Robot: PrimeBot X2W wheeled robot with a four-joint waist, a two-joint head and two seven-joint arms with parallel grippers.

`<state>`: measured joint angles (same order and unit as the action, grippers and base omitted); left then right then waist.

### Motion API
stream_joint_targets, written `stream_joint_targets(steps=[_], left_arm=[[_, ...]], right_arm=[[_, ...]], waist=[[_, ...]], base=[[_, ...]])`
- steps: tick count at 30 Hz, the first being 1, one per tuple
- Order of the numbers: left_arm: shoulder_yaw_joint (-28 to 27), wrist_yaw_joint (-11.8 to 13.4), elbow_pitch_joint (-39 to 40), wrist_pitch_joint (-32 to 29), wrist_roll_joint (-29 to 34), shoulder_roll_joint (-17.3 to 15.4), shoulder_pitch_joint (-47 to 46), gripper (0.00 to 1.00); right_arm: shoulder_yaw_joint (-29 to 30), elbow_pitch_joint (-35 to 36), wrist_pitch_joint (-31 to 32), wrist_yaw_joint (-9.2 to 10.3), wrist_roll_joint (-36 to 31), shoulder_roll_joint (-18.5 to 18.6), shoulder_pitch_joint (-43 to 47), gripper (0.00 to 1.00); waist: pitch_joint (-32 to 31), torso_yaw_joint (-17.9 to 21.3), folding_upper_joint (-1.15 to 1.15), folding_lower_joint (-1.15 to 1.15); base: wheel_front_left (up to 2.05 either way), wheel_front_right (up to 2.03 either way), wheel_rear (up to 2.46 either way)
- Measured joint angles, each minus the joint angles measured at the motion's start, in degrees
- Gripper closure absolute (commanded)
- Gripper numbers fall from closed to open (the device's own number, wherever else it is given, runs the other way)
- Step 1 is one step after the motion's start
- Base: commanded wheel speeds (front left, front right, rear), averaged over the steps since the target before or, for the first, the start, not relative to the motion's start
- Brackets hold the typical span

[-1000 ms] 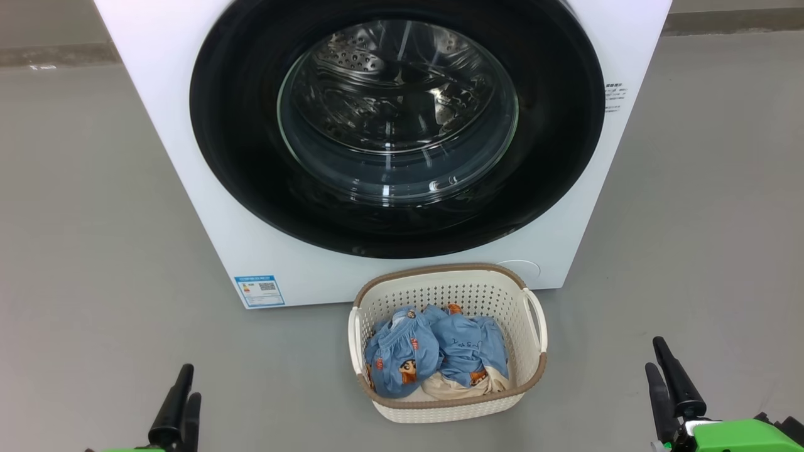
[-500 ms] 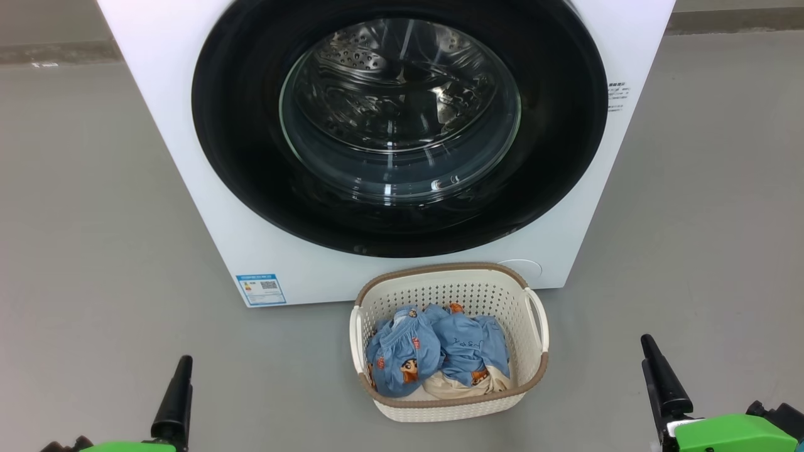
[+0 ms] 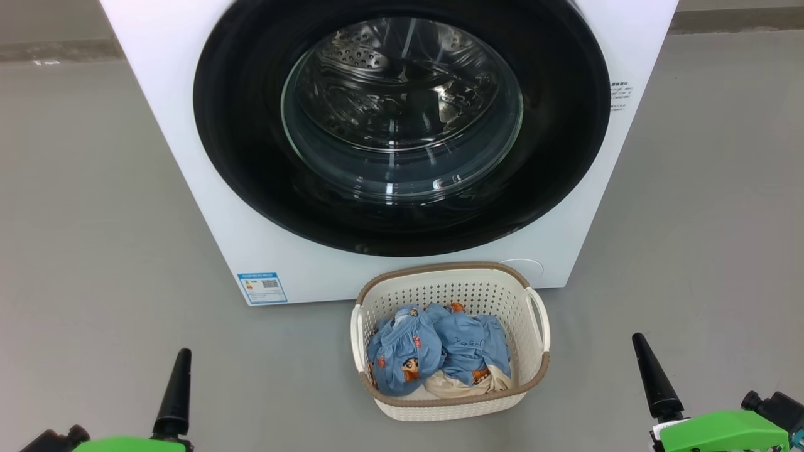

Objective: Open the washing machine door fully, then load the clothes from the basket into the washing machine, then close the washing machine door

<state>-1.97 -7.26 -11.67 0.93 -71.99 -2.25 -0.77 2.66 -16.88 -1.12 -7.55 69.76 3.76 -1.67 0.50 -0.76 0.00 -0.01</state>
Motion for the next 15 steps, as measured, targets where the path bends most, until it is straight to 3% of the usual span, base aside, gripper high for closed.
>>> stream_joint_targets(steps=[15], left_arm=[[1.44, -0.01, 1.11, 2.2, 11.18, -0.77, 0.83, 0.0]], right_arm=[[-1.37, 0.48, -2.08, 0.0, -10.16, 1.6, -0.05, 0.0]], waist=[[0.15, 0.09, 0.0, 0.0]], base=[[0.0, 0.0, 0.0]])
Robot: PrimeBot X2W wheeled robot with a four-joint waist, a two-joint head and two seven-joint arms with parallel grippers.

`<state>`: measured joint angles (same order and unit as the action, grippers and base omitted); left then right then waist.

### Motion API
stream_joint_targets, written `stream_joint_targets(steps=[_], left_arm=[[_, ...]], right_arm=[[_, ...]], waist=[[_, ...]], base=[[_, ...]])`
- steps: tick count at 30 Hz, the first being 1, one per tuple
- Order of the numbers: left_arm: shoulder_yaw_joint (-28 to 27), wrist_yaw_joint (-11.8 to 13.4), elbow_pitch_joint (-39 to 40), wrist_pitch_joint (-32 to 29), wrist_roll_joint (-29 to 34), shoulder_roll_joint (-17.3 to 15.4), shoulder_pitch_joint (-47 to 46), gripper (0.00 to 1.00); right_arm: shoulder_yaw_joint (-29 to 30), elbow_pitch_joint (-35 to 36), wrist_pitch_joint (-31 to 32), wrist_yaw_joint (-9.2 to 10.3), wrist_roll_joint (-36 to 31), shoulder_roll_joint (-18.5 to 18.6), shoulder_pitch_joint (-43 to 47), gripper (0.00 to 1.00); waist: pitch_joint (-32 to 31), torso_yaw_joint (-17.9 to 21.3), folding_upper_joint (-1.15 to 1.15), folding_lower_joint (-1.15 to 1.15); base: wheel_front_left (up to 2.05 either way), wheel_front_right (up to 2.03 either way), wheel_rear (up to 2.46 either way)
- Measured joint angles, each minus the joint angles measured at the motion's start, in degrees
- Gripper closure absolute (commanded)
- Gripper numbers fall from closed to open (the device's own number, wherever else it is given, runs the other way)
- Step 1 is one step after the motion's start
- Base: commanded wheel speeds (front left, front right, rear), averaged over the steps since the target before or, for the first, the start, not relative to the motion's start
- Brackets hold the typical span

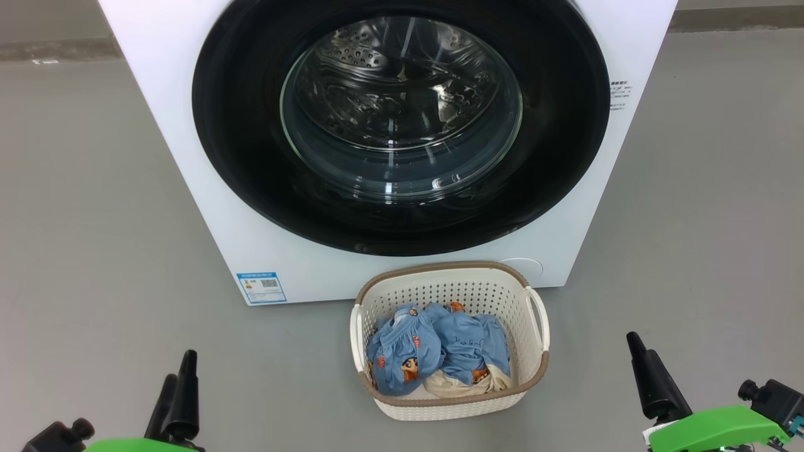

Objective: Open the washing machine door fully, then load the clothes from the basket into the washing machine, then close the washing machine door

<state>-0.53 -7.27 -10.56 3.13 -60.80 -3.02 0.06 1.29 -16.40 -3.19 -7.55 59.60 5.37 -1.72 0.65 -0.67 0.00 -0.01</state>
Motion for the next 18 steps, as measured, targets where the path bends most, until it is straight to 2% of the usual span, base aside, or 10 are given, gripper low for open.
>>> stream_joint_targets(steps=[18], left_arm=[[1.49, -0.04, 0.1, 3.04, 15.04, -0.74, 1.13, 0.0]], right_arm=[[-1.68, -0.41, -3.04, 0.0, -14.95, 1.26, -0.02, 0.0]], waist=[[-0.25, 0.08, 0.0, 0.0]], base=[[0.0, 0.0, 0.0]])
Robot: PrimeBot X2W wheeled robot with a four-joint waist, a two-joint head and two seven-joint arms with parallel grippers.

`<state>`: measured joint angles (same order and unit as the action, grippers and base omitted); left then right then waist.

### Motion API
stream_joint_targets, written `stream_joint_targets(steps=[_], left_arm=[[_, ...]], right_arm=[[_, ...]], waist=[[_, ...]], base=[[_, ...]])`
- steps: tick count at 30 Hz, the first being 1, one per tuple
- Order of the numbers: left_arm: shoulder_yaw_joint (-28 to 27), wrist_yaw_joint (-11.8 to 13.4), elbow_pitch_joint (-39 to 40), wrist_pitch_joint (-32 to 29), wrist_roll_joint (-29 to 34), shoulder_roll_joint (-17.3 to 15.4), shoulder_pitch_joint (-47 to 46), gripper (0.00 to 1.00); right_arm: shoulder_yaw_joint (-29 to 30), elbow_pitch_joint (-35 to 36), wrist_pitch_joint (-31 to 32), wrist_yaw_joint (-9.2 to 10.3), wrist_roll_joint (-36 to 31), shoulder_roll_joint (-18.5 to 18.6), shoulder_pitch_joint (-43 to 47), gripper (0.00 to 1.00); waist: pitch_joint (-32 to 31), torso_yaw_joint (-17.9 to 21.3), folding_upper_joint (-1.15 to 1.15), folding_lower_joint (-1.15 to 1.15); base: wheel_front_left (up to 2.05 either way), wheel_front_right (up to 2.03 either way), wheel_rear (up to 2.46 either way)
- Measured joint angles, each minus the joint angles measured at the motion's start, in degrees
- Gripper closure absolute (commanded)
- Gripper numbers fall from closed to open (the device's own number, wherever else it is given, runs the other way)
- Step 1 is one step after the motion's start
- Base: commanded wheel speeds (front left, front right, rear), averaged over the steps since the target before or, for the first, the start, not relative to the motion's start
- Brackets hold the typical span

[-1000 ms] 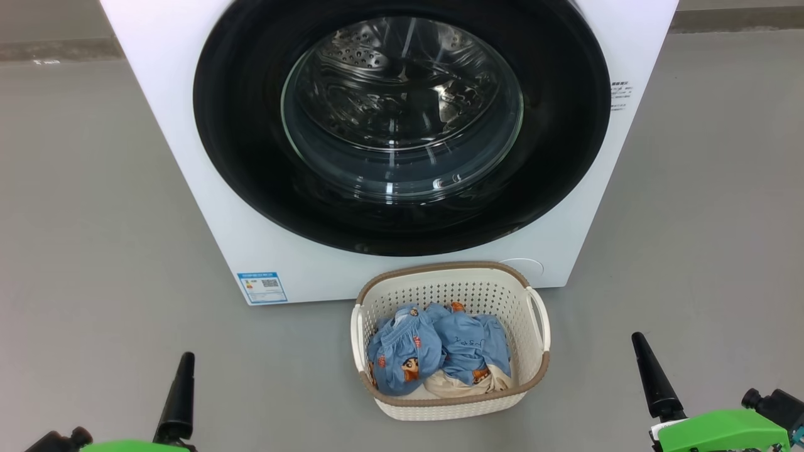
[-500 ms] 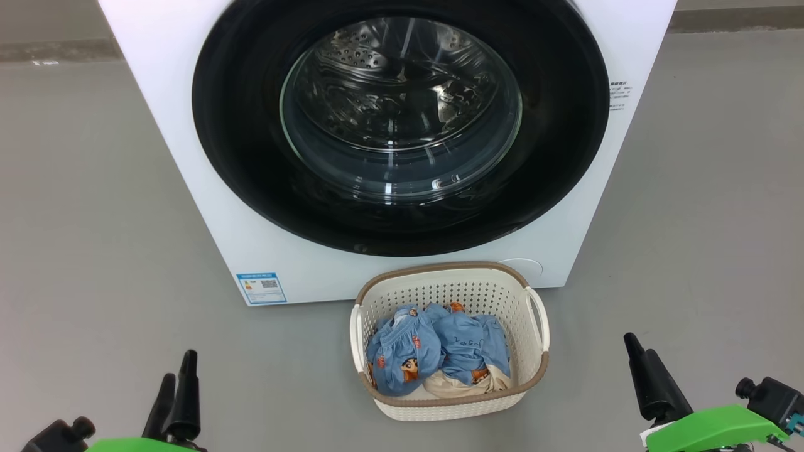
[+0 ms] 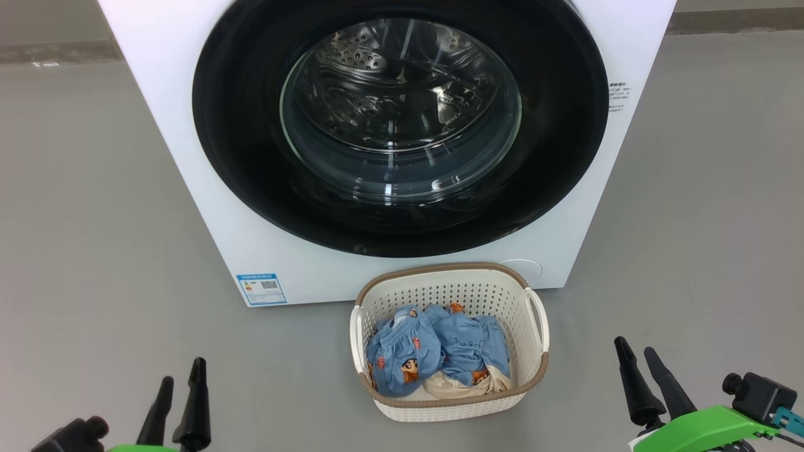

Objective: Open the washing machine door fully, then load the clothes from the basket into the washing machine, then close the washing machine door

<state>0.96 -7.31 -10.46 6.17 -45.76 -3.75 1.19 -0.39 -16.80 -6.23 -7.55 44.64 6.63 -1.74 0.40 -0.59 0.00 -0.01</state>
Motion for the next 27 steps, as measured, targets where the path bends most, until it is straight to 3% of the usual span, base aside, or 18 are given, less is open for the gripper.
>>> stream_joint_targets(steps=[27], left_arm=[[2.25, -0.01, 2.2, 4.63, 17.11, -1.49, 1.14, 0.0]], right_arm=[[-0.34, 0.47, -4.55, 0.0, -19.78, 0.93, 0.03, 0.0]], waist=[[0.88, -0.27, 0.0, 0.0]], base=[[0.0, 0.0, 0.0]])
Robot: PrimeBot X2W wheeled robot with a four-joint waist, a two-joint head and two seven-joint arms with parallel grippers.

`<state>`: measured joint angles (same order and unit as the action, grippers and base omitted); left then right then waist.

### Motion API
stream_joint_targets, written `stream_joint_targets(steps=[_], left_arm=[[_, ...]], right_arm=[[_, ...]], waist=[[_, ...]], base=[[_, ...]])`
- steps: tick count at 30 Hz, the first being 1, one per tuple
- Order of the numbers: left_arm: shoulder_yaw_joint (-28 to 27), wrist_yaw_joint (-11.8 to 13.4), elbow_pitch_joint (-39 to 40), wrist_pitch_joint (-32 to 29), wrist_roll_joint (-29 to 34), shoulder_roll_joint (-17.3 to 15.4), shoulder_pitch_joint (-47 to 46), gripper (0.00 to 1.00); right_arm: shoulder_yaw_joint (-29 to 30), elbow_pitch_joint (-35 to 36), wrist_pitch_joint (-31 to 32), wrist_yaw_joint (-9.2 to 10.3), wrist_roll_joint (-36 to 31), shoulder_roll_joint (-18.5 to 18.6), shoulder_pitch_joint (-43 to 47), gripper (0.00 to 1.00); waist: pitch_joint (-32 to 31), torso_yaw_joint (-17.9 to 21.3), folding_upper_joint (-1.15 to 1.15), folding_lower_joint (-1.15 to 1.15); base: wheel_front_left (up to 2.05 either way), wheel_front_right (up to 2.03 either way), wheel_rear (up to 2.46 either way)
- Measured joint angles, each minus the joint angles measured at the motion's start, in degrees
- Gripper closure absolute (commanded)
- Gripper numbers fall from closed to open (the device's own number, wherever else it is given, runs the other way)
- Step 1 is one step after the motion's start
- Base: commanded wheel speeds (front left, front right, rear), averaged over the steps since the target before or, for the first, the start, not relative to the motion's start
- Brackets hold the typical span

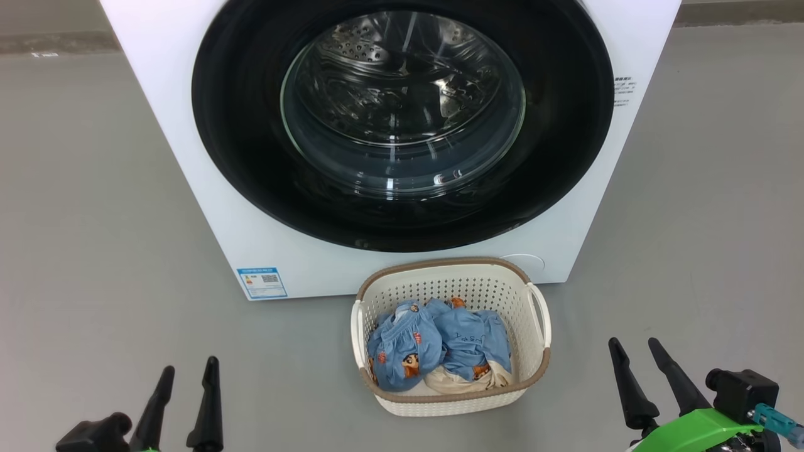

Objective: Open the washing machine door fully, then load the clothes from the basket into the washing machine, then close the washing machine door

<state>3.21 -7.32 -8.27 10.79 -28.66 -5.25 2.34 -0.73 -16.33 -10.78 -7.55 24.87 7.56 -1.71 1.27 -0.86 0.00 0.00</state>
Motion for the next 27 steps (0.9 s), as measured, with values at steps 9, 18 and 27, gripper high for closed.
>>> stream_joint_targets(steps=[9, 18, 27], left_arm=[[0.26, -0.01, 0.4, 1.4, 5.44, -0.59, 0.03, 0.0], [1.1, -0.01, 0.63, 2.93, 10.89, -1.07, 0.04, 0.0], [1.16, -0.04, 0.58, 3.63, 13.01, -1.11, 0.15, 0.0]], right_arm=[[0.96, 0.42, -1.48, 0.0, -5.83, 0.02, 0.52, 0.0], [1.53, 0.91, -2.97, 0.0, -11.78, 0.34, 0.54, 0.0], [2.03, 1.24, -3.47, 0.0, -14.7, 0.3, 0.64, 0.0]], waist=[[0.32, -0.03, 0.0, 0.0], [0.53, -0.08, 0.0, 0.0], [0.27, 0.04, 0.0, 0.0]], base=[[0.0, 0.0, 0.0], [0.0, 0.0, 0.0], [0.0, 0.0, 0.0]])
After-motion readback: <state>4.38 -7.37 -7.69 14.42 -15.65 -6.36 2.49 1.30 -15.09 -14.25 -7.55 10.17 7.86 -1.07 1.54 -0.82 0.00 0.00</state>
